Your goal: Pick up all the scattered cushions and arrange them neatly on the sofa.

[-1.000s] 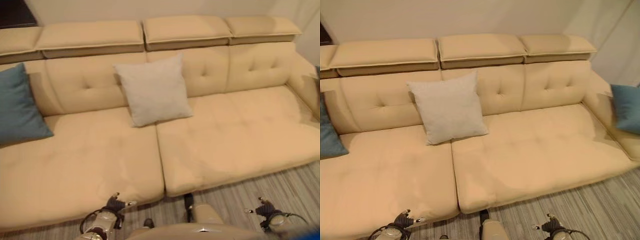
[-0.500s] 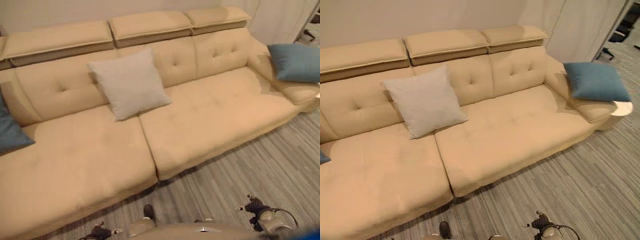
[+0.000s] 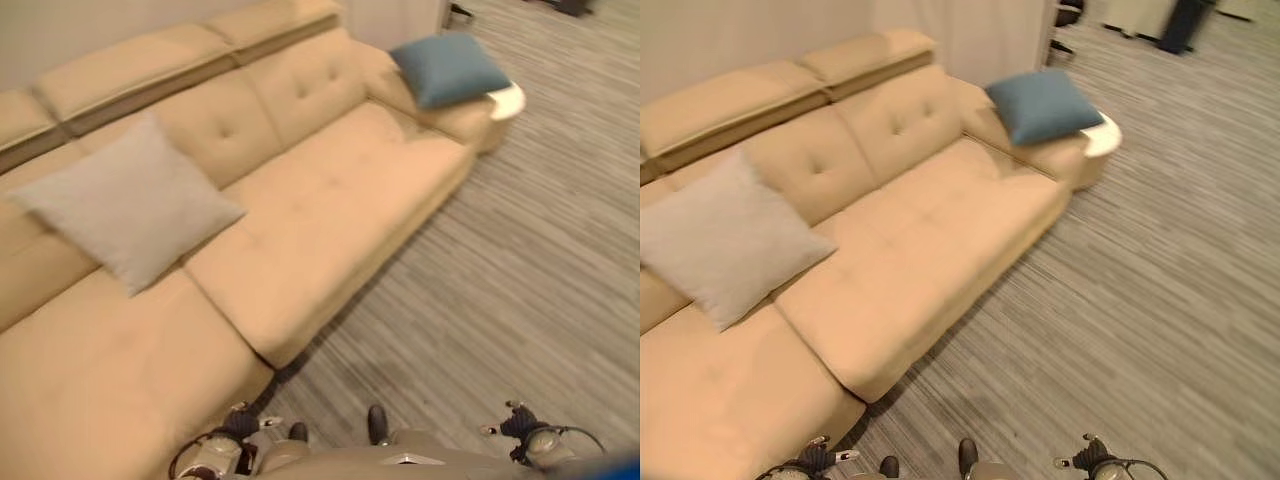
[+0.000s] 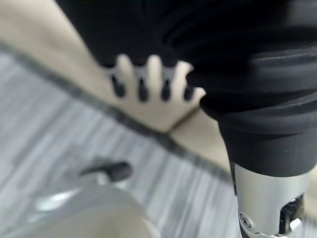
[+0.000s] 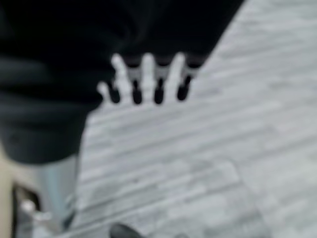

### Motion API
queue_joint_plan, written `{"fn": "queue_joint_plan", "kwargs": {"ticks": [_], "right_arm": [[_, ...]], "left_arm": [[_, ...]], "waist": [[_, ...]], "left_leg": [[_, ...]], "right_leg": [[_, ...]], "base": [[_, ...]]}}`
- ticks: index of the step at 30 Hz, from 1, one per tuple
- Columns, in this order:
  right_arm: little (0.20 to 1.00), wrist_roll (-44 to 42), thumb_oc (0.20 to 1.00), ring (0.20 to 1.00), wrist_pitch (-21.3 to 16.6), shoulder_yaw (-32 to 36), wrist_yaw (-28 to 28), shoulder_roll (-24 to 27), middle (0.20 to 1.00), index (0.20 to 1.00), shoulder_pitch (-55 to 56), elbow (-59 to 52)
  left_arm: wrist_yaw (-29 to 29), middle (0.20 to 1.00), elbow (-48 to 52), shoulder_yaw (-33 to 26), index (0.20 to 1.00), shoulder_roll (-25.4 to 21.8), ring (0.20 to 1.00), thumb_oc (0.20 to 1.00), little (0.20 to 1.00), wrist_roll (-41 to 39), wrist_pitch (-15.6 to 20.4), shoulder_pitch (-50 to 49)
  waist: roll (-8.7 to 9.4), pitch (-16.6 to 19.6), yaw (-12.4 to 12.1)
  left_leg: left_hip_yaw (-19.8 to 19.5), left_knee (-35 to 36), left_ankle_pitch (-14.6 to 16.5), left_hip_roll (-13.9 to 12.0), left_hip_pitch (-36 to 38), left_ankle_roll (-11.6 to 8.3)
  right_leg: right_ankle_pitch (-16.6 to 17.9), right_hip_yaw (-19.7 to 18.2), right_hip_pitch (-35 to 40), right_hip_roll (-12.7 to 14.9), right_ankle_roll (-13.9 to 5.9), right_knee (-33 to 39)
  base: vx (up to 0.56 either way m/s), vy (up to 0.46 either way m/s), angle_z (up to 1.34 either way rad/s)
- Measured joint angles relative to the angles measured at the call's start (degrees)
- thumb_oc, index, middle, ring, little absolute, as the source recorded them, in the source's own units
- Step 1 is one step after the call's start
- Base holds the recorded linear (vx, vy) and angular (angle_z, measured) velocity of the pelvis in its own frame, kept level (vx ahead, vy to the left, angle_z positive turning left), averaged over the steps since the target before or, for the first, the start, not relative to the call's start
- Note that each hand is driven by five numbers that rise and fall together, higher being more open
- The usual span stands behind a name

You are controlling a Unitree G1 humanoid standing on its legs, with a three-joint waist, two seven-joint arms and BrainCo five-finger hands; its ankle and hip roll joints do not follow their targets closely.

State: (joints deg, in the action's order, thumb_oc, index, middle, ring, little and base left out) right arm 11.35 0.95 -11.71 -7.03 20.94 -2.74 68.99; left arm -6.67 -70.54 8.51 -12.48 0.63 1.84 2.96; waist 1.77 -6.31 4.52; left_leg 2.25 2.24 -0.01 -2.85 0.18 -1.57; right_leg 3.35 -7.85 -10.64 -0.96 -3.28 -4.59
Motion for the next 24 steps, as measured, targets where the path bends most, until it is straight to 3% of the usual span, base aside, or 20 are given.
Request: {"fn": "queue_joint_plan", "kwargs": {"ticks": [1,2,3,4,5,6,7,9,11,12,13,15,17,24], "right_arm": [[1.0,0.0,1.0,1.0,0.0,-0.2,0.1,-1.4,1.0,1.0,-1.2,0.2],[1.0,0.0,1.0,1.0,0.0,1.0,-0.1,-2.4,1.0,1.0,-1.8,0.9],[1.0,0.0,1.0,1.0,0.1,2.4,0.1,-3.0,1.0,1.0,-2.3,1.8],[1.0,-0.2,1.0,1.0,0.7,1.8,0.1,-3.0,1.0,1.0,-2.5,2.0],[1.0,-0.5,1.0,1.0,1.2,1.8,0.2,-3.0,1.0,1.0,-1.2,2.3],[1.0,-0.5,1.0,1.0,1.7,1.9,0.2,-2.9,1.0,1.0,-0.5,2.6],[1.0,-0.9,1.0,1.0,1.9,1.8,0.2,-2.8,1.0,1.0,0.4,3.0],[1.0,-1.2,1.0,1.0,1.8,1.9,0.1,-2.7,1.0,1.0,0.3,3.3],[1.0,-1.6,1.0,1.0,1.8,1.9,0.1,-2.5,1.0,1.0,0.2,3.3],[1.0,-1.8,1.0,1.0,1.8,2.0,0.0,-2.6,1.0,1.0,0.9,3.2],[1.0,-2.2,1.0,1.0,1.7,2.0,0.0,-2.8,1.0,1.0,0.9,2.8],[1.0,-2.8,1.0,1.0,1.3,2.4,-0.2,-2.0,1.0,1.0,0.9,2.8],[1.0,-3.4,1.0,1.0,1.2,2.4,-0.5,-1.8,1.0,1.0,2.7,2.8],[1.0,-5.6,1.0,1.0,1.1,4.5,-0.9,-1.8,1.0,1.0,4.8,2.8]], "left_arm": [[0.0,1.0,0.1,-0.3,1.0,-0.9,1.0,1.0,1.0,0.0,0.1,0.9],[0.0,1.0,0.0,-0.1,1.0,-1.6,1.0,1.0,1.0,0.0,-0.2,1.3],[0.0,1.0,0.1,0.3,1.0,-2.0,1.0,1.0,1.0,0.0,-0.2,1.0],[0.0,1.0,0.1,0.0,1.0,-2.1,1.0,1.0,1.0,0.0,-0.3,1.5],[0.0,1.0,0.3,0.0,1.0,-2.2,1.0,1.0,1.0,0.0,-0.3,2.0],[0.0,1.0,1.1,0.0,1.0,-2.5,1.0,1.0,1.0,0.0,-0.1,1.9],[0.0,1.0,2.0,-0.3,1.0,-3.0,1.0,1.0,1.0,0.0,0.0,1.8],[0.0,1.0,2.1,-0.6,1.0,-3.7,1.0,1.0,1.0,0.0,-0.1,0.6],[0.1,1.0,1.8,-1.2,1.0,-4.1,1.0,1.0,1.0,0.0,-0.3,-0.2],[0.1,1.0,2.1,-1.4,1.0,-4.0,1.0,1.0,1.0,0.0,-0.3,-1.5],[0.0,1.0,1.8,-1.5,1.0,-4.7,1.0,1.0,1.0,0.0,-0.5,-2.5],[0.4,1.0,1.7,-1.3,1.0,-3.0,1.0,1.0,1.0,0.0,-0.9,-4.2],[0.4,1.0,1.8,-1.2,1.0,-1.9,1.0,1.0,1.0,0.0,-0.9,-4.6],[0.7,1.0,1.8,1.8,1.0,-1.5,1.0,1.0,1.0,0.1,-0.9,-3.1]], "waist": [[1.69,-1.3,-1.0],[3.25,-2.3,-1.1],[3.72,-2.6,-1.3],[3.01,-3.6,-1.6],[2.27,-4.1,-2.0],[2.18,-4.3,-2.7],[1.75,-4.4,-2.7],[0.92,-3.9,-4.4],[0.1,-3.6,-5.3],[0.45,-2.7,-6.6],[1.0,-2.2,-6.8],[-0.86,-0.5,-6.9],[-0.72,2.2,-6.5],[-0.43,4.5,-3.7]], "left_leg": [[4.9,0.1,-0.2,1.3,-0.3,-0.07],[8.4,-0.5,-0.1,1.9,-0.2,1.07],[11.5,-0.2,-0.3,2.2,0.0,1.63],[13.9,-1.5,1.0,1.9,-1.1,3.49],[15.0,-2.0,1.1,1.8,-1.5,3.75],[15.9,-2.0,1.1,1.9,-1.3,3.75],[17.7,-2.3,0.9,1.4,-1.2,5.1],[19.1,-1.9,1.1,0.5,-0.7,4.44],[21.5,-2.1,-0.1,-1.1,-1.0,4.8],[22.4,-1.6,0.0,-1.5,-0.3,2.77],[21.6,-1.7,-0.2,-1.4,-0.2,1.97],[18.1,-1.9,-1.5,-2.8,-0.4,0.83],[17.6,-2.6,-1.8,-3.9,-1.3,0.22],[17.1,-2.8,-2.1,-4.7,-1.2,-0.22]], "right_leg": [[0.8,-0.1,-3.1,0.9,-2.13,-0.1],[1.2,1.7,-4.0,3.2,-1.41,0.3],[1.0,4.5,-5.0,5.1,-2.11,1.2],[0.9,9.3,-5.8,7.4,-4.96,-0.7],[-0.1,14.1,-6.4,9.8,-5.53,-4.1],[-0.5,16.2,-6.4,11.3,-6.05,-6.4],[-3.4,19.8,-4.4,13.4,-5.67,-13.4],[-7.8,19.8,-2.7,13.2,-6.07,-17.3],[-11.1,22.4,-0.2,13.8,-5.64,-19.5],[-12.8,25.4,3.3,14.1,-5.9,-16.3],[-13.9,24.4,5.1,13.1,-3.7,-11.6],[-12.5,23.0,6.2,9.8,-2.43,-8.6],[-13.3,23.2,5.4,8.7,-1.19,-9.2],[-16.4,23.2,3.8,8.3,0.34,-13.8]], "base": [[-0.22,0.18,-1.84],[-0.3,0.202,-1.84],[-0.18,0.053,-1.62],[-0.25,0.094,-1.37],[-0.19,0.098,-1.12],[-0.12,0.082,-0.54],[-0.08,0.04,-0.67],[-0.04,-0.021,-0.69],[0.0,-0.09,-0.56],[0.04,-0.13,-0.71],[0.06,-0.134,-0.65],[0.06,-0.116,-0.38],[0.08,-0.103,-0.09],[0.05,-0.041,0.02]]}}
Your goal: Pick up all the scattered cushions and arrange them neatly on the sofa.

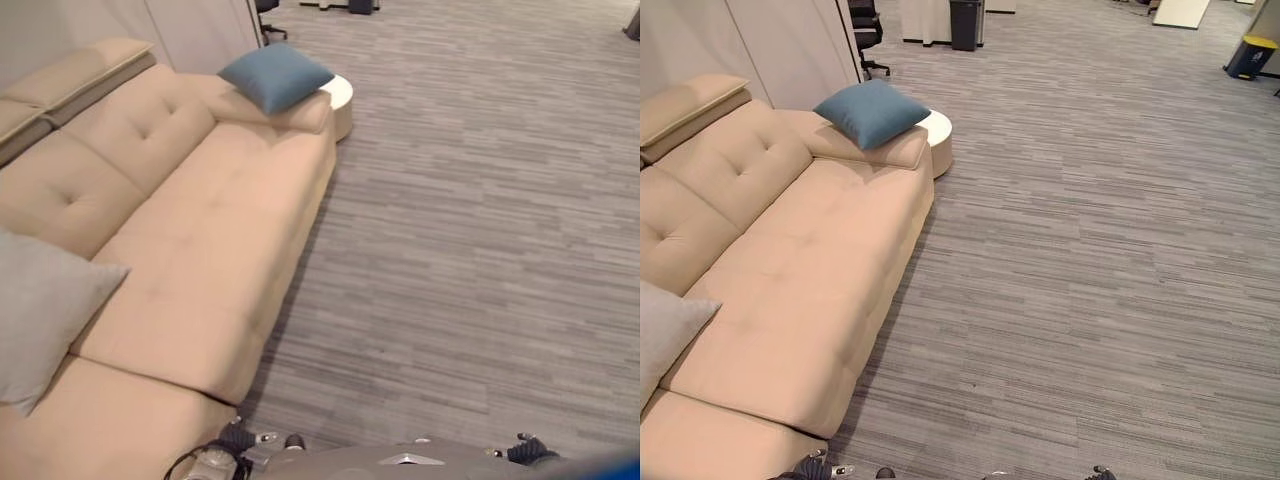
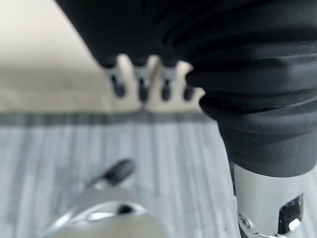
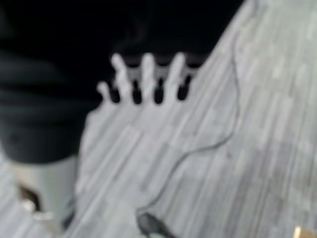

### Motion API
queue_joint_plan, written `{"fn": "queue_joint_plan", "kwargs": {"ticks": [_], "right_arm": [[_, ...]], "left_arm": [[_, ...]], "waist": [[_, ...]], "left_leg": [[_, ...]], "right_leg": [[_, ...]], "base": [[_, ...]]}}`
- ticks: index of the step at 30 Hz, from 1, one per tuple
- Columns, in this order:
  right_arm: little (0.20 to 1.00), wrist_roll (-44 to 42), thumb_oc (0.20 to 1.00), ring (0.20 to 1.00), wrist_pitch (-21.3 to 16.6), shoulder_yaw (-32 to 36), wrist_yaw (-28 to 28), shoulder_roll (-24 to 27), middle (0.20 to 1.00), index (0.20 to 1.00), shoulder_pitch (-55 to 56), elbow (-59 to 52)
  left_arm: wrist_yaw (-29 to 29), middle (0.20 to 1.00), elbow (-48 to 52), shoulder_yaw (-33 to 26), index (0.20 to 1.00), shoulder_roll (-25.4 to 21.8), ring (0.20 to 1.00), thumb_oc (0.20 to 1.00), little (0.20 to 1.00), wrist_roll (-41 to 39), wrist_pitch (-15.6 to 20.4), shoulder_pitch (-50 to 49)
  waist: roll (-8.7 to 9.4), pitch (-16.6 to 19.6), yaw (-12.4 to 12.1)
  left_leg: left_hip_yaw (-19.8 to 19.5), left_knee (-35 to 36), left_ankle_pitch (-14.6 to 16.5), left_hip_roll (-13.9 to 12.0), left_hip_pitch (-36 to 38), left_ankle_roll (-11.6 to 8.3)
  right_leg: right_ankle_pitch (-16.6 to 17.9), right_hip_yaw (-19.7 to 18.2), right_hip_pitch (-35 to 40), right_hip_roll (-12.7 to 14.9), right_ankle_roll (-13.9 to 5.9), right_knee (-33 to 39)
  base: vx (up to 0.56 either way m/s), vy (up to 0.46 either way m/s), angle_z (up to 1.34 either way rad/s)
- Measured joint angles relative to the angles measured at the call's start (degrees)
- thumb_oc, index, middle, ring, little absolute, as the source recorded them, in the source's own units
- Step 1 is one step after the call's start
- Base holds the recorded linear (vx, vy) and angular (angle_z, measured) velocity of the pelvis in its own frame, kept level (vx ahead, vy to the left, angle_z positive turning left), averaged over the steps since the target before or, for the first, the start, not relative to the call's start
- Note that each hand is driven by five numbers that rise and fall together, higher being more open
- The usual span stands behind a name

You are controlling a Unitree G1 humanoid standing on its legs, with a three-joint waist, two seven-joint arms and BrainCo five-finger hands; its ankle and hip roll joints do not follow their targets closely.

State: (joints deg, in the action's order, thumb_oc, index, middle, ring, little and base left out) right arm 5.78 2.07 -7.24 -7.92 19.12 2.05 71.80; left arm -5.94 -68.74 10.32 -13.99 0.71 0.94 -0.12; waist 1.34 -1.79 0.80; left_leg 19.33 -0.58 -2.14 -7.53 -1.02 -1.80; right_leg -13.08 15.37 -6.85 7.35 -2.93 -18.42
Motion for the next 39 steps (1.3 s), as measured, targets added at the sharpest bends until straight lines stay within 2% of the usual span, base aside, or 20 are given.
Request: {"fn": "queue_joint_plan", "kwargs": {"ticks": [4,5,7,9,20,21,22,24,28,29,30,31,32,33,35,36,39], "right_arm": [[1.0,0.0,1.0,1.0,0.0,0.0,0.0,0.0,1.0,1.0,0.5,0.0],[1.0,-2.0,1.0,1.0,-0.2,0.4,-0.2,0.0,1.0,1.0,0.1,0.0],[1.0,-8.9,1.0,1.0,-1.6,3.8,-1.4,-0.2,1.0,1.0,0.6,-0.1],[1.0,-10.4,1.0,1.0,-1.9,4.5,-1.8,0.0,1.0,1.0,0.6,0.0],[1.0,-11.1,1.0,1.0,-2.4,4.3,-1.9,0.0,1.0,1.0,0.7,-0.1],[1.0,-11.1,1.0,1.0,-2.4,4.2,-1.9,0.1,1.0,1.0,0.2,-0.1],[1.0,-11.1,1.0,1.0,-2.4,4.1,-1.9,0.2,1.0,1.0,-0.3,-0.6],[1.0,-10.9,1.0,1.0,-2.4,3.9,-1.9,0.5,1.0,1.0,-1.6,-0.9],[1.0,-10.3,1.0,1.0,-2.3,3.4,-1.7,0.5,1.0,1.0,-2.6,-1.4],[1.0,-10.0,1.0,1.0,-2.4,2.3,-1.7,0.5,1.0,1.0,-3.2,-1.2],[1.0,-9.9,1.0,1.0,-2.3,1.7,-1.7,0.4,1.0,1.0,-4.1,-1.2],[1.0,-9.8,1.0,1.0,-2.3,0.9,-1.7,0.3,1.0,1.0,-4.7,-1.2],[1.0,-9.5,1.0,1.0,-2.4,0.7,-1.5,0.2,1.0,1.0,-4.9,-1.3],[1.0,-8.8,1.0,1.0,-2.0,-0.2,-1.3,-0.3,1.0,1.0,-5.5,-2.1],[1.0,-8.3,1.0,1.0,-1.7,-1.2,-1.2,-0.6,1.0,1.0,-5.4,-3.6],[1.0,-8.2,1.0,1.0,-1.7,-1.4,-1.2,-0.8,1.0,1.0,-5.5,-4.0],[1.0,-7.6,1.0,1.0,-1.7,-2.4,-1.2,-0.8,1.0,1.0,-6.1,-5.1]], "left_arm": [[0.9,1.0,0.0,0.9,1.0,0.1,1.0,1.0,1.0,0.1,0.0,0.6],[0.9,1.0,-0.2,0.9,1.0,0.1,1.0,1.0,1.0,0.3,0.0,-0.4],[0.5,1.0,-1.7,1.0,1.0,0.2,1.0,1.0,1.0,-0.1,0.0,0.4],[0.6,1.0,-2.4,0.9,1.0,0.2,1.0,1.0,1.0,-0.1,0.0,0.7],[0.6,1.0,-2.3,1.0,1.0,0.3,1.0,1.0,1.0,-0.2,0.0,1.2],[0.6,1.0,-2.3,1.0,1.0,0.3,1.0,1.0,1.0,-0.6,0.0,1.3],[0.6,1.0,-2.3,1.0,1.0,0.3,1.0,1.0,1.0,-1.9,0.1,1.6],[0.6,1.0,-2.3,1.1,1.0,0.3,1.0,1.0,1.0,-2.3,0.3,1.8],[0.6,1.0,-2.2,0.9,1.0,-0.2,1.0,1.0,1.0,-2.3,0.7,4.0],[0.6,1.0,-2.2,0.9,1.0,-0.4,1.0,1.0,1.0,-2.3,0.7,4.6],[0.6,1.0,-2.2,0.9,1.0,-0.5,1.0,1.0,1.0,-2.3,0.7,5.6],[0.6,1.0,-2.2,1.0,1.0,-0.5,1.0,1.0,1.0,-2.3,0.7,6.6],[0.6,1.0,-2.0,0.9,1.0,-0.4,1.0,1.0,1.0,-2.4,0.7,6.8],[0.6,1.0,-1.8,1.0,1.0,-0.3,1.0,1.0,1.0,-2.4,0.7,6.4],[0.6,1.0,-1.7,1.0,1.0,-0.2,1.0,1.0,1.0,-2.4,0.7,5.8],[0.6,1.0,-1.7,1.0,1.0,-0.3,1.0,1.0,1.0,-2.5,0.7,6.0],[0.7,1.0,-1.7,0.9,1.0,0.0,1.0,1.0,1.0,-3.0,0.7,6.2]], "waist": [[-0.54,0.4,0.5],[-1.79,-0.9,1.4],[-1.79,-0.9,1.4],[-1.83,-0.8,1.4],[-1.58,-0.3,1.3],[-1.37,-0.4,1.1],[-1.16,-0.8,-0.2],[-0.82,-1.4,-0.4],[0.74,-3.5,-0.5],[1.27,-4.4,-0.2],[1.49,-6.2,-0.3],[1.58,-7.9,-0.2],[1.53,-8.5,-0.4],[0.95,-9.1,-0.1],[0.77,-9.5,0.2],[1.63,-9.4,0.5],[1.48,-9.7,1.9]], "left_leg": [[0.2,0.0,0.0,0.0,0.1,0.0],[0.1,0.0,0.0,0.0,0.1,0.0],[-0.9,-0.5,0.0,0.0,0.2,0.02],[-1.2,-0.5,0.0,0.0,0.4,0.02],[-0.8,-1.7,1.1,0.3,-0.3,-0.31],[-1.2,-2.4,1.4,0.4,-0.8,-0.03],[-2.7,-3.7,2.1,0.4,-1.5,0.45],[-4.3,-4.0,3.3,0.6,-1.9,0.33],[-4.4,-3.6,4.1,3.4,-1.8,0.62],[-4.2,-3.6,4.7,4.0,-1.7,1.34],[-4.2,-3.5,5.0,4.6,-1.0,1.79],[-4.2,-3.2,5.6,4.8,-0.5,1.98],[-4.4,-2.1,5.5,5.2,0.4,2.27],[-4.3,0.0,5.0,5.5,2.2,3.15],[-3.8,1.6,4.8,6.1,3.3,3.59],[-3.8,1.9,4.7,6.3,3.7,3.72],[-5.1,2.5,4.8,6.0,4.3,3.91]], "right_leg": [[-0.2,-0.3,-0.3,-0.3,0.12,-0.4],[-0.2,-0.6,-0.4,-0.3,0.11,-0.6],[-0.2,-0.6,0.2,-0.3,0.11,-0.5],[-0.3,-0.6,0.4,-0.3,0.13,-0.5],[0.1,-2.8,-0.9,0.0,0.02,-0.6],[0.4,-3.5,-1.5,0.0,0.1,-0.6],[0.9,-5.3,-2.7,-0.2,0.02,-0.9],[1.9,-6.0,-2.9,-0.1,0.27,-0.6],[2.8,-7.3,-4.4,1.8,-1.36,-2.0],[3.3,-7.4,-4.8,2.7,-2.16,-3.3],[4.0,-7.4,-5.4,3.5,-3.29,-5.8],[5.8,-7.5,-7.6,4.7,-5.86,-9.9],[7.0,-7.8,-9.4,5.0,-6.85,-13.1],[6.7,-7.7,-11.0,5.3,-7.69,-12.6],[6.9,-4.6,-11.5,5.5,-7.64,-6.3],[7.4,-3.6,-12.1,5.6,-7.02,-4.5],[9.7,-0.8,-13.3,4.0,-7.3,1.8]], "base": [[0.03,-0.01,-0.03],[0.0,0.0,0.0],[0.04,0.015,0.04],[0.04,0.015,-0.01],[0.02,0.057,-0.06],[0.02,0.155,-0.49],[0.02,0.103,-0.6],[0.04,0.161,-0.34],[0.03,0.143,-0.12],[0.07,0.115,-0.05],[0.12,0.099,-0.07],[0.16,0.073,-0.13],[0.21,0.045,-0.24],[0.22,0.011,-0.27],[0.23,-0.03,-0.14],[0.31,-0.052,0.01],[0.26,-0.115,0.21]]}}
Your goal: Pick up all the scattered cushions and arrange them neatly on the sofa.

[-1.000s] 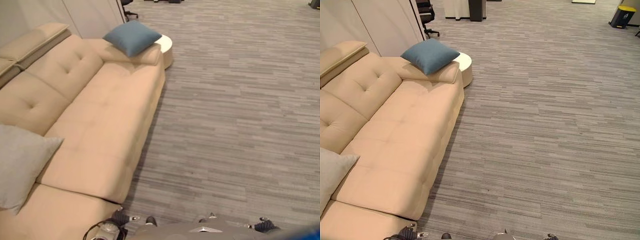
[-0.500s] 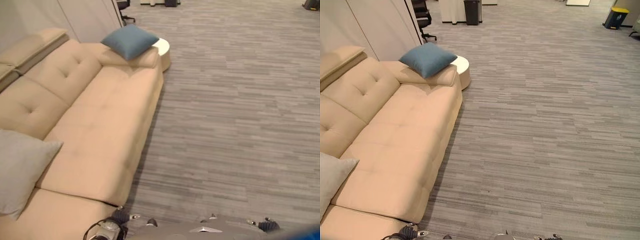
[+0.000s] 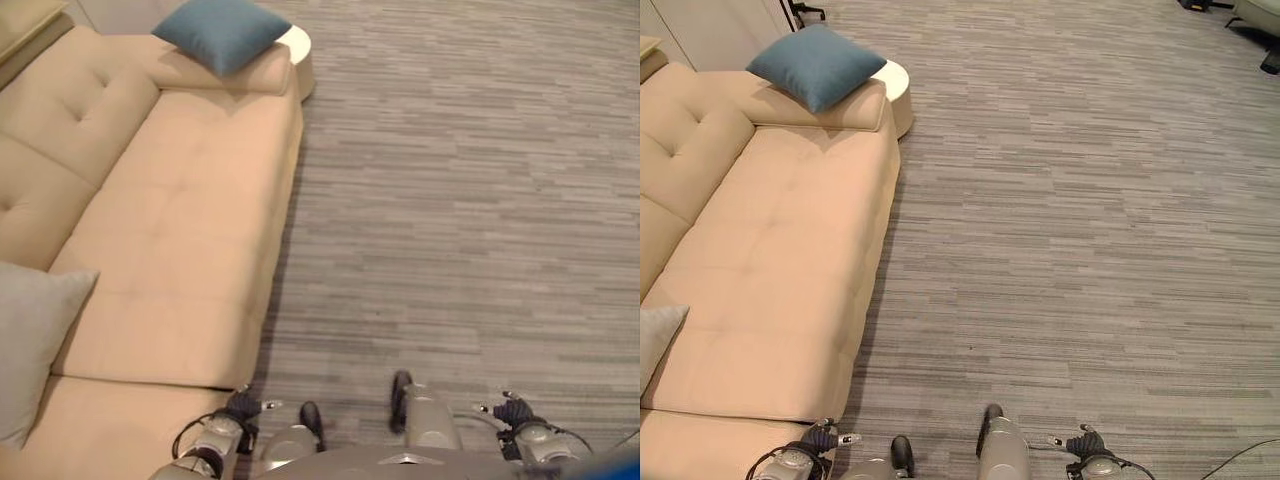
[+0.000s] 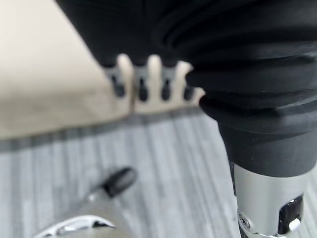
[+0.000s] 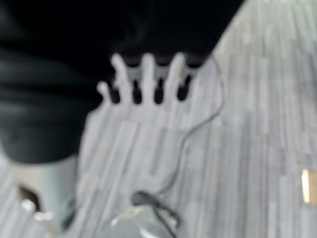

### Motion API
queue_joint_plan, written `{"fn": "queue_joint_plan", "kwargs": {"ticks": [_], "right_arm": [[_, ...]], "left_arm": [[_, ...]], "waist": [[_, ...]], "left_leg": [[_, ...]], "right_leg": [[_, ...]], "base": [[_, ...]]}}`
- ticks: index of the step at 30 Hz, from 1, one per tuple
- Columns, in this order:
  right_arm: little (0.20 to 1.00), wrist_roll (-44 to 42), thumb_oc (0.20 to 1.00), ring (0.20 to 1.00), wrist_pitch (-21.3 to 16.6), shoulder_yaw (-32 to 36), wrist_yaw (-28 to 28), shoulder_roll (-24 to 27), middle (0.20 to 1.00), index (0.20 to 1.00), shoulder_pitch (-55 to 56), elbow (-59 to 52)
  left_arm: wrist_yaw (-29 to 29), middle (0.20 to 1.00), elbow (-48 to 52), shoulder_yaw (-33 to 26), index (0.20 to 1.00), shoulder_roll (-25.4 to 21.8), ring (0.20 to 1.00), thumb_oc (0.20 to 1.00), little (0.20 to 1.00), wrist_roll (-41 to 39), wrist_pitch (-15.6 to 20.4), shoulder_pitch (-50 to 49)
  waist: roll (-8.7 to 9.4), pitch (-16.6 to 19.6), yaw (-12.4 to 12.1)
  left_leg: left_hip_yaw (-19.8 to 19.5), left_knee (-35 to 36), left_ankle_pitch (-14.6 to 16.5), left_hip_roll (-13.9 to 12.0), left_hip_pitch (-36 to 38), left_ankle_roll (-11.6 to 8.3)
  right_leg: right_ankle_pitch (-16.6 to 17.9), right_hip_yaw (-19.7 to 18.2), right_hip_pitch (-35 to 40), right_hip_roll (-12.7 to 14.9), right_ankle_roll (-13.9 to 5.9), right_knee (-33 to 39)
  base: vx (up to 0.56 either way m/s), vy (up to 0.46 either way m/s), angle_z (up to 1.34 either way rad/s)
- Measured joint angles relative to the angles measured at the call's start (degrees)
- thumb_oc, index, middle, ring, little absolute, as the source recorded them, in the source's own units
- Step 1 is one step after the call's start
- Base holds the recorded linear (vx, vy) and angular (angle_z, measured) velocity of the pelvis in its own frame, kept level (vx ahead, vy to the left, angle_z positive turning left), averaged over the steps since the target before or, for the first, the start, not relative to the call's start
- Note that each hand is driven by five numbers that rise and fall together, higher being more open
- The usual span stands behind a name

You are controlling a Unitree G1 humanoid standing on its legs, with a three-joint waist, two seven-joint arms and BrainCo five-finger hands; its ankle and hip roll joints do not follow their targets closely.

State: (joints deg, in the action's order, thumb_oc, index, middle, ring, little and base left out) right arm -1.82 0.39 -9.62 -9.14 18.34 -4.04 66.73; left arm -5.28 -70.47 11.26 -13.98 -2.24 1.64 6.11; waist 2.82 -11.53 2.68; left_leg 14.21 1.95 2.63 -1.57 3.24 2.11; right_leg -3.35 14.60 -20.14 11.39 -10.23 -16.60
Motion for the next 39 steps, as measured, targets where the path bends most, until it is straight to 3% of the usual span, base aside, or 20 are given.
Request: {"fn": "queue_joint_plan", "kwargs": {"ticks": [2,3,5,8,11,12,13,15,18,22,24,25,26,28,29,31,32,35,37,39], "right_arm": [[1.0,0.5,1.0,1.0,0.0,0.0,0.0,0.1,1.0,1.0,0.5,-0.7],[1.0,0.9,1.0,1.0,0.0,0.0,0.0,0.3,1.0,1.0,1.9,-0.6],[1.0,0.9,1.0,1.0,0.0,0.1,0.0,0.7,1.0,1.0,3.3,-0.2],[1.0,0.9,1.0,1.0,-0.6,2.2,0.0,-0.2,1.0,1.0,2.7,0.9],[1.0,0.7,1.0,1.0,-1.4,2.0,-0.2,1.2,1.0,1.0,2.2,0.7],[1.0,0.6,1.0,1.0,-1.4,1.6,-0.3,1.2,1.0,1.0,2.1,0.6],[1.0,0.3,1.0,1.0,-1.3,1.0,-0.3,1.2,1.0,1.0,2.1,0.6],[1.0,0.2,1.0,1.0,-1.3,-0.3,-0.3,0.8,1.0,1.0,2.0,1.1],[1.0,0.2,1.0,1.0,-1.2,-1.6,-0.4,0.7,1.0,1.0,-0.1,4.2],[1.0,0.6,1.0,1.0,-1.0,-2.6,-0.5,0.8,1.0,1.0,0.5,4.7],[1.0,1.0,1.0,1.0,-0.7,-2.6,-0.2,0.0,1.0,1.0,2.9,6.4],[1.0,1.1,1.0,1.0,-0.7,-2.6,-0.1,0.9,1.0,1.0,4.1,6.2],[1.0,1.5,1.0,1.0,-0.4,-2.7,-0.1,0.6,1.0,1.0,4.2,6.2],[1.0,2.3,1.0,1.0,0.0,-3.4,0.1,-0.2,1.0,1.0,3.9,2.1],[1.0,3.2,1.0,1.0,-0.7,-4.6,0.1,-0.3,1.0,1.0,4.4,-1.2],[1.0,3.2,1.0,1.0,-0.8,-4.6,0.1,-0.4,1.0,1.0,3.6,-1.8],[1.0,3.3,1.0,1.0,-0.8,-4.9,0.2,-0.1,1.0,1.0,3.2,-2.7],[1.0,3.3,1.0,1.0,-0.9,-4.8,0.2,-0.2,1.0,1.0,0.6,-2.9],[1.0,3.2,1.0,1.0,-0.7,-4.7,0.2,0.0,1.0,1.0,-2.1,-2.4],[1.0,3.3,1.0,1.0,-0.8,-4.3,0.2,0.1,1.0,1.0,-1.8,-1.9]], "left_arm": [[0.0,1.0,0.7,0.1,1.0,0.1,1.0,1.0,1.0,-0.9,0.1,0.3],[0.1,1.0,1.2,1.2,1.0,0.7,1.0,1.0,1.0,-0.9,0.3,0.2],[0.1,1.0,1.3,1.9,1.0,2.0,1.0,1.0,1.0,-0.8,0.4,-0.2],[0.4,1.0,-0.4,2.0,1.0,2.2,1.0,1.0,1.0,-0.6,0.8,0.7],[0.4,1.0,0.6,1.8,1.0,1.9,1.0,1.0,1.0,-0.9,1.0,0.7],[0.4,1.0,0.7,1.7,1.0,1.9,1.0,1.0,1.0,-0.9,1.0,0.6],[0.4,1.0,0.8,1.8,1.0,1.9,1.0,1.0,1.0,-0.9,1.0,1.0],[0.3,1.0,1.7,2.1,1.0,2.0,1.0,1.0,1.0,-0.8,1.1,0.7],[0.1,1.0,0.6,1.9,1.0,2.0,1.0,1.0,1.0,-0.6,1.1,0.8],[0.0,1.0,-1.3,-0.1,1.0,0.6,1.0,1.0,1.0,-0.3,0.8,-1.4],[0.0,1.0,-3.0,-1.0,1.0,0.5,1.0,1.0,1.0,-0.4,0.6,-2.4],[0.0,1.0,-2.8,-0.4,1.0,1.2,1.0,1.0,1.0,-0.3,0.5,-3.1],[0.0,1.0,-3.0,-0.2,1.0,1.0,1.0,1.0,1.0,-0.3,0.1,-2.8],[-0.1,1.0,-2.4,0.6,1.0,-0.7,1.0,1.0,1.0,-0.3,0.0,-2.3],[-0.1,1.0,-2.5,0.8,1.0,-1.9,1.0,1.0,1.0,-0.4,-0.2,-2.1],[-0.2,1.0,-1.7,0.9,1.0,-2.4,1.0,1.0,1.0,-0.4,-0.1,-1.4],[-0.3,1.0,-0.9,0.9,1.0,-1.9,1.0,1.0,1.0,-0.6,0.3,0.3],[-1.2,1.0,-0.3,0.4,1.0,-1.8,1.0,1.0,1.0,-0.8,0.4,0.9],[-1.2,1.0,-1.3,-0.3,1.0,-1.1,1.0,1.0,1.0,-0.9,0.1,1.5],[-1.3,1.0,-1.4,-0.5,1.0,-0.8,1.0,1.0,1.0,-0.8,0.1,0.7]], "waist": [[0.2,0.2,0.6],[-0.64,0.8,1.1],[-2.61,2.4,0.9],[0.55,3.4,0.5],[0.81,3.9,-0.4],[0.86,4.0,0.0],[1.15,4.0,-0.1],[1.7,4.2,-0.3],[0.09,3.6,-1.3],[0.28,4.0,-2.9],[2.32,6.8,-3.3],[-0.1,7.5,-3.4],[-0.92,7.5,-2.9],[-0.04,6.4,-2.6],[1.62,6.3,-1.8],[2.3,5.8,-2.0],[1.44,5.0,-1.7],[0.97,3.3,-1.9],[0.5,2.0,-0.4],[1.15,1.6,0.2]], "left_leg": [[-1.4,0.2,0.6,-0.1,0.3,-0.97],[-4.1,0.9,1.3,-1.0,2.0,-2.18],[-5.5,0.1,1.5,-3.0,2.9,-2.52],[-5.1,-23.5,-2.4,-5.0,-7.9,-9.39],[-3.4,-38.9,-3.7,-8.7,-14.8,-9.52],[-1.6,-37.8,-3.2,-9.0,-15.4,-8.84],[-0.1,-34.8,-3.1,-8.5,-16.0,-8.66],[0.8,-17.3,-3.2,-5.3,-15.9,-7.99],[0.3,4.0,-7.9,-4.2,-16.9,-9.06],[1.0,0.9,-11.1,-4.3,-17.4,-6.63],[3.4,-4.7,-10.4,-1.2,-17.0,-3.41],[4.0,-3.1,-12.3,-0.7,-14.1,0.95],[5.0,-0.9,-9.0,-1.4,-11.4,1.67],[5.2,0.9,-7.7,-1.2,-8.1,2.91],[5.5,1.0,-6.6,1.1,-6.0,3.71],[5.7,1.5,-5.0,2.4,-4.0,3.59],[5.0,1.1,-2.4,2.4,-2.4,5.08],[5.0,1.9,-2.1,1.9,0.0,3.38],[3.9,2.9,1.2,2.1,2.4,2.55],[2.3,3.3,3.5,2.6,5.0,0.4]], "right_leg": [[1.6,-0.5,0.2,-0.8,1.02,3.4],[4.4,-2.9,2.2,-2.6,3.7,3.6],[2.9,-2.4,3.8,-5.1,6.07,3.3],[1.6,0.1,9.4,-4.7,9.51,7.4],[0.7,1.5,14.9,-7.4,14.79,11.4],[0.8,2.1,16.6,-8.0,15.08,12.9],[0.5,2.3,17.8,-8.4,14.96,14.3],[1.2,2.0,20.1,-9.3,13.01,18.6],[0.7,0.7,22.8,-12.5,10.77,22.0],[-3.2,-0.6,28.9,-14.3,10.71,21.9],[-6.4,-2.0,30.3,-12.2,7.22,20.1],[-7.1,-1.3,29.2,-13.3,6.23,14.8],[-9.3,-1.1,26.9,-13.0,4.66,7.2],[-10.8,-0.7,14.7,-8.5,3.34,-18.8],[-12.1,-1.3,9.2,-3.7,2.71,-25.6],[-12.1,-3.1,4.8,-0.9,2.9,-28.1],[-11.8,-4.4,1.3,-0.9,2.35,-25.0],[-9.4,-5.2,-0.8,-2.3,2.48,-13.1],[-2.1,-5.0,-2.4,-3.8,0.87,5.5],[2.7,-7.7,-2.4,-4.5,1.35,11.1]], "base": [[0.29,-0.14,0.61],[0.41,-0.273,0.87],[0.29,-0.259,0.66],[0.2,-0.256,0.63],[0.27,-0.122,0.08],[0.35,-0.004,0.21],[0.33,0.051,0.22],[0.37,0.075,-0.02],[0.36,0.059,-0.34],[0.5,0.111,-0.61],[0.33,0.143,-0.33],[0.37,0.174,-0.19],[0.28,0.13,-0.11],[0.18,0.071,-0.16],[0.19,0.073,-0.18],[0.33,0.03,0.13],[0.45,-0.008,0.25],[0.4,-0.07,0.21],[0.44,-0.095,0.36],[0.54,-0.135,0.5]]}}
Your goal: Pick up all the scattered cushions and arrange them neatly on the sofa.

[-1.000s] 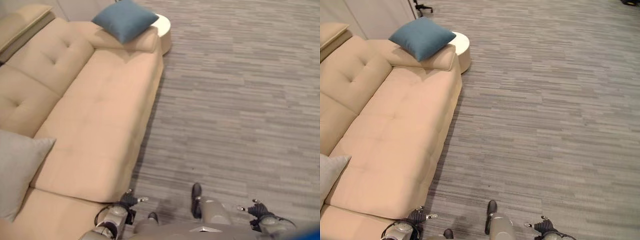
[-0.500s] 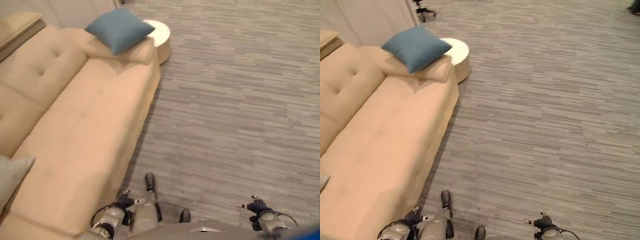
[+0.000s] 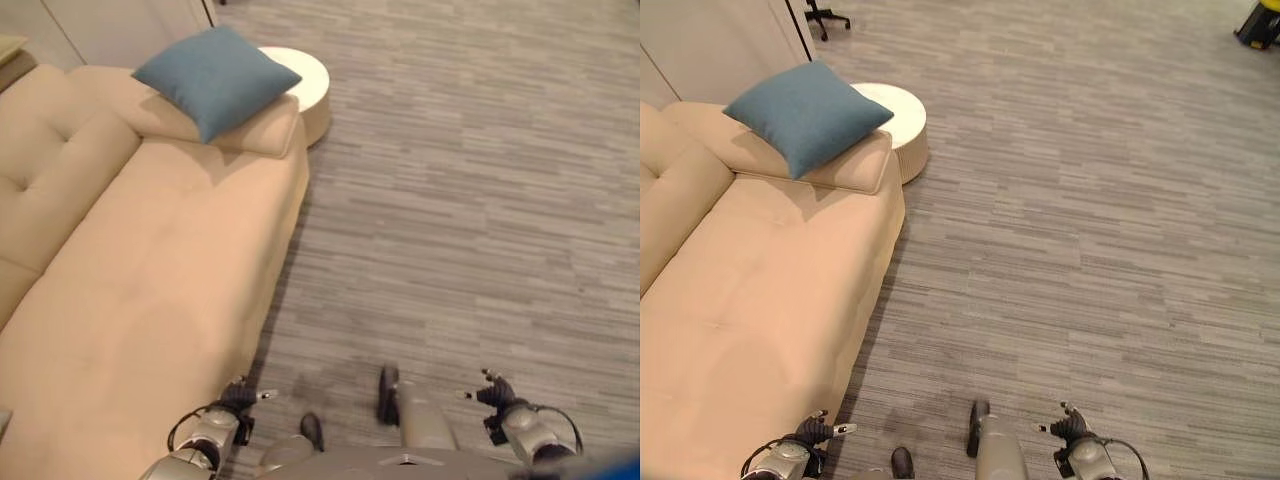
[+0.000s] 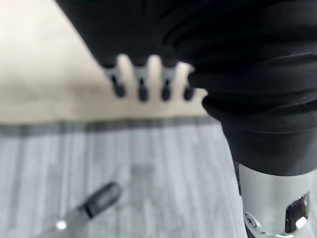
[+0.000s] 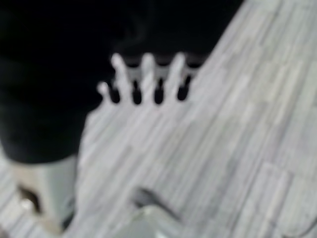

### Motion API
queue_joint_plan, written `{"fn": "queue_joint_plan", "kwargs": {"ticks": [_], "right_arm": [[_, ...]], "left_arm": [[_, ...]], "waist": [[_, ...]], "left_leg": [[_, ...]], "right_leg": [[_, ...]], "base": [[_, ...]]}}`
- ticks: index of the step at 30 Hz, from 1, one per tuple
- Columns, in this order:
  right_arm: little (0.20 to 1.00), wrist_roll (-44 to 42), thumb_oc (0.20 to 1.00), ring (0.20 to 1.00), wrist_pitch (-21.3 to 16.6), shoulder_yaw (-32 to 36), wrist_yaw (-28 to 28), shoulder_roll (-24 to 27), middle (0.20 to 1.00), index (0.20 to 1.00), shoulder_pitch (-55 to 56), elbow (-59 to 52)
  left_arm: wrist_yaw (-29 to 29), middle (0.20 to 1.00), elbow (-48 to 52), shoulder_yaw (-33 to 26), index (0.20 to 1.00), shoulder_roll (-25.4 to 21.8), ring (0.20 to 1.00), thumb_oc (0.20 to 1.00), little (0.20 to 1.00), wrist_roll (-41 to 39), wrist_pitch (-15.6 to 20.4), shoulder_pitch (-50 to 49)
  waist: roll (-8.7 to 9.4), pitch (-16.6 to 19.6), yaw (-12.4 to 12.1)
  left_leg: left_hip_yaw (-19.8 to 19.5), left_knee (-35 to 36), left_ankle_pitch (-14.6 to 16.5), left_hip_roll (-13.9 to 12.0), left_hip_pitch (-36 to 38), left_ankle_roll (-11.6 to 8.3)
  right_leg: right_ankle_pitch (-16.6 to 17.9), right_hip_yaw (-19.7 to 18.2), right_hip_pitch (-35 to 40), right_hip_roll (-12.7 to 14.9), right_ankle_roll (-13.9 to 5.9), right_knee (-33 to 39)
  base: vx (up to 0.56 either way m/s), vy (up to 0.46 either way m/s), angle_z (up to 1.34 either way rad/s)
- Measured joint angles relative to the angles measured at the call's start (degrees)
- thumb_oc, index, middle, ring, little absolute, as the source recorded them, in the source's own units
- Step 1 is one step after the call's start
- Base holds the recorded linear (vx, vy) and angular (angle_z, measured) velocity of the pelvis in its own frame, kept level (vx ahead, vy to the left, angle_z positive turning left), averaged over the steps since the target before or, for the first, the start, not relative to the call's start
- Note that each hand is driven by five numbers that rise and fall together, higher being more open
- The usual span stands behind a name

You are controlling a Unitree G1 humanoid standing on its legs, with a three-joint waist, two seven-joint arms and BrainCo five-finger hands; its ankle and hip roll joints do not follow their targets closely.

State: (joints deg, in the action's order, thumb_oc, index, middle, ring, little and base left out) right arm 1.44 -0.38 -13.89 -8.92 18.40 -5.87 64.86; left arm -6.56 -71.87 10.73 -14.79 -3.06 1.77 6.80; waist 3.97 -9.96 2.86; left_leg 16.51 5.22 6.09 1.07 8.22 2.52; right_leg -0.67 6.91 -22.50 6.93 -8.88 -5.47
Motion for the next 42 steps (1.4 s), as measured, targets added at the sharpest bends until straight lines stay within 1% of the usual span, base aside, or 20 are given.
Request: {"fn": "queue_joint_plan", "kwargs": {"ticks": [1,5,8,10,11,14,18,19,22,23,24,25,26,27,30,34,35,37,40,42], "right_arm": [[1.0,0.0,1.0,1.0,0.6,0.6,0.1,0.3,1.0,1.0,1.1,1.1],[1.0,0.0,1.0,1.0,0.9,2.4,0.4,0.8,1.0,1.0,2.0,2.4],[1.0,0.0,1.0,1.0,0.6,3.3,0.6,1.0,1.0,1.0,2.3,2.2],[1.0,-0.3,1.0,1.0,0.0,4.1,0.6,0.7,1.0,1.0,2.5,2.5],[1.0,-0.7,1.0,1.0,0.0,3.9,0.6,0.5,1.0,1.0,2.7,2.5],[1.0,-1.9,1.0,1.0,-0.1,2.5,0.5,-0.1,1.0,1.0,3.0,2.4],[1.0,-1.9,1.0,1.0,0.0,0.7,-0.1,0.2,1.0,1.0,3.1,4.9],[1.0,-1.8,1.0,1.0,0.2,0.7,-0.2,0.2,1.0,1.0,3.1,6.1],[1.0,-1.4,1.0,1.0,0.1,-0.2,-0.2,1.0,1.0,1.0,4.8,6.7],[1.0,-1.1,1.0,1.0,0.2,-0.3,-0.1,1.7,1.0,1.0,5.0,6.7],[1.0,-1.1,1.0,1.0,0.2,-0.5,-0.1,1.0,1.0,1.0,4.7,6.0],[1.0,-0.6,1.0,1.0,0.0,-0.8,0.2,0.7,1.0,1.0,5.2,2.6],[1.0,-0.4,1.0,1.0,0.0,-1.1,0.3,0.6,1.0,1.0,5.3,1.7],[1.0,0.0,1.0,1.0,0.0,-1.3,0.4,0.2,1.0,1.0,6.3,-0.4],[1.0,0.0,1.0,1.0,0.0,-0.9,0.5,0.0,1.0,1.0,5.6,-0.9],[1.0,0.0,1.0,1.0,0.0,-0.8,1.0,0.2,1.0,1.0,3.7,-1.8],[1.0,0.0,1.0,1.0,0.1,-0.8,1.0,0.4,1.0,1.0,1.8,-1.8],[1.0,0.1,1.0,1.0,0.3,-0.2,1.0,0.6,1.0,1.0,1.4,-1.8],[1.0,1.2,1.0,1.0,1.1,-0.2,1.2,1.1,1.0,1.0,2.1,-0.5],[1.0,1.2,1.0,1.0,1.2,0.5,1.7,2.3,1.0,1.0,3.0,0.2]], "left_arm": [[0.1,1.0,-0.2,0.2,1.0,1.2,1.0,1.0,1.0,0.1,-0.2,-0.2],[0.4,1.0,-0.3,1.1,1.0,3.1,1.0,1.0,1.0,0.4,0.6,-0.3],[0.4,1.0,-0.7,1.1,1.0,3.5,1.0,1.0,1.0,0.4,0.8,-0.8],[0.6,1.0,0.4,2.3,1.0,3.0,1.0,1.0,1.0,0.2,0.7,0.6],[0.6,1.0,0.8,1.9,1.0,2.5,1.0,1.0,1.0,0.2,0.7,1.2],[0.4,1.0,1.5,1.9,1.0,1.2,1.0,1.0,1.0,0.3,0.8,1.8],[0.4,1.0,0.8,2.5,1.0,1.1,1.0,1.0,1.0,0.4,0.7,1.4],[0.4,1.0,0.8,2.4,1.0,1.0,1.0,1.0,1.0,0.4,0.6,0.8],[0.4,1.0,-0.3,1.1,1.0,1.3,1.0,1.0,1.0,0.3,0.0,-2.8],[0.4,1.0,-1.6,1.0,1.0,1.9,1.0,1.0,1.0,0.3,-0.1,-3.1],[0.3,1.0,-2.3,0.8,1.0,1.4,1.0,1.0,1.0,0.3,-0.3,-3.1],[0.3,1.0,-2.4,0.6,1.0,0.5,1.0,1.0,1.0,0.3,-0.3,-3.4],[0.3,1.0,-2.5,0.5,1.0,0.0,1.0,1.0,1.0,0.3,-0.4,-3.4],[0.2,1.0,-2.4,0.4,1.0,-1.7,1.0,1.0,1.0,0.2,-0.3,-2.7],[0.0,1.0,-0.9,0.3,1.0,-1.8,1.0,1.0,1.0,-0.1,-0.1,-0.7],[0.0,1.0,-0.7,0.0,1.0,-1.3,1.0,1.0,1.0,-0.2,0.1,1.0],[0.0,1.0,-2.1,-1.1,1.0,-1.0,1.0,1.0,1.0,-0.2,-0.2,1.0],[0.1,1.0,-1.7,-1.2,1.0,-0.9,1.0,1.0,1.0,-0.2,-0.3,0.7],[0.1,1.0,-1.6,-1.1,1.0,0.7,1.0,1.0,1.0,-0.1,-0.2,-0.5],[0.4,1.0,-0.7,-1.0,1.0,3.5,1.0,1.0,1.0,-0.3,0.4,-0.5]], "waist": [[-2.12,0.5,1.7],[-3.22,0.2,2.2],[-2.17,1.0,2.4],[-0.77,0.4,0.9],[-0.22,0.3,0.9],[2.07,-0.2,1.0],[-0.37,1.1,0.2],[-1.0,1.3,-0.8],[-1.17,2.7,-1.0],[-3.27,3.1,-1.2],[-2.66,3.2,-1.7],[-2.62,3.5,-1.7],[-2.11,3.9,-1.3],[0.8,4.2,-0.4],[0.63,3.4,-0.6],[-1.36,2.0,-0.4],[-1.22,1.9,-0.4],[-0.89,1.6,-0.2],[-2.77,1.6,1.0],[-4.58,1.7,0.8]], "left_leg": [[-4.1,-0.9,2.0,-1.9,1.0,-0.56],[-7.5,-9.3,0.7,-4.6,1.7,-3.7],[-10.8,-29.0,-6.3,-7.0,-4.9,-11.75],[-9.3,-54.1,-11.4,-8.6,-19.4,-10.78],[-7.2,-56.4,-10.0,-9.2,-22.4,-9.93],[-1.3,-41.2,-7.7,-9.5,-26.0,-6.84],[-3.6,-4.7,-10.8,-8.2,-25.6,-7.66],[-4.8,-0.9,-11.6,-7.6,-24.9,-7.3],[-4.3,-10.7,-12.8,-4.1,-22.8,-4.09],[-4.8,-9.1,-12.1,-4.8,-20.3,-1.55],[-3.6,-8.2,-11.3,-4.8,-18.4,-0.5],[-2.5,-6.5,-10.5,-4.1,-15.4,0.98],[-2.6,-6.1,-10.1,-3.2,-15.0,1.6],[-2.4,-4.7,-8.8,0.9,-12.2,2.73],[-2.4,-2.2,-8.6,2.1,-8.7,3.19],[-3.1,-1.6,-5.1,2.0,-5.1,1.15],[-3.4,-1.6,-2.9,2.2,-4.0,-0.15],[-4.4,-1.2,-2.4,2.7,-2.2,-0.11],[-7.7,-0.6,0.8,0.4,2.7,-2.14],[-10.4,-9.2,2.0,-3.3,0.9,-3.08]], "right_leg": [[5.9,-2.8,2.5,-2.3,1.15,0.1],[2.7,-2.8,5.4,-4.1,8.29,-6.5],[-0.5,-0.8,13.7,-4.1,9.83,-2.6],[-1.1,0.6,17.3,-4.1,15.31,-0.5],[-1.2,1.2,18.5,-4.1,15.73,0.2],[-2.4,1.9,24.2,-4.7,15.5,4.2],[-4.6,0.3,29.4,-9.1,11.39,9.5],[-4.9,-0.6,31.0,-9.7,10.93,10.5],[-8.9,-1.8,36.1,-8.8,8.92,8.6],[-11.2,-2.0,34.2,-10.0,8.34,2.0],[-13.7,-1.5,29.8,-8.7,6.99,-7.8],[-15.2,0.0,19.4,-5.5,4.47,-29.1],[-15.6,0.1,17.2,-4.1,3.83,-32.8],[-16.6,0.2,10.7,2.3,1.75,-41.4],[-16.6,3.0,6.1,5.3,2.18,-35.7],[-8.5,5.0,1.9,3.8,1.82,-15.7],[-0.5,5.3,1.6,3.2,-0.04,-2.0],[3.8,5.3,2.6,3.5,-0.21,6.5],[10.5,2.6,6.0,1.8,1.68,6.2],[8.3,2.8,7.5,0.0,6.17,-0.1]], "base": [[0.44,-0.131,0.95],[0.37,-0.197,0.59],[0.34,-0.347,0.36],[0.25,-0.181,0.35],[0.34,-0.105,0.08],[0.41,0.011,0.12],[0.48,0.097,-0.2],[0.47,0.095,-0.57],[0.44,0.183,-0.7],[0.19,0.091,-0.71],[0.27,0.106,-0.98],[0.26,0.097,-0.72],[0.48,0.128,-0.31],[0.31,0.067,0.16],[0.31,-0.029,0.16],[0.37,-0.124,0.15],[0.37,-0.141,0.01],[0.4,-0.15,0.25],[0.35,-0.181,0.55],[0.28,-0.271,0.92]]}}
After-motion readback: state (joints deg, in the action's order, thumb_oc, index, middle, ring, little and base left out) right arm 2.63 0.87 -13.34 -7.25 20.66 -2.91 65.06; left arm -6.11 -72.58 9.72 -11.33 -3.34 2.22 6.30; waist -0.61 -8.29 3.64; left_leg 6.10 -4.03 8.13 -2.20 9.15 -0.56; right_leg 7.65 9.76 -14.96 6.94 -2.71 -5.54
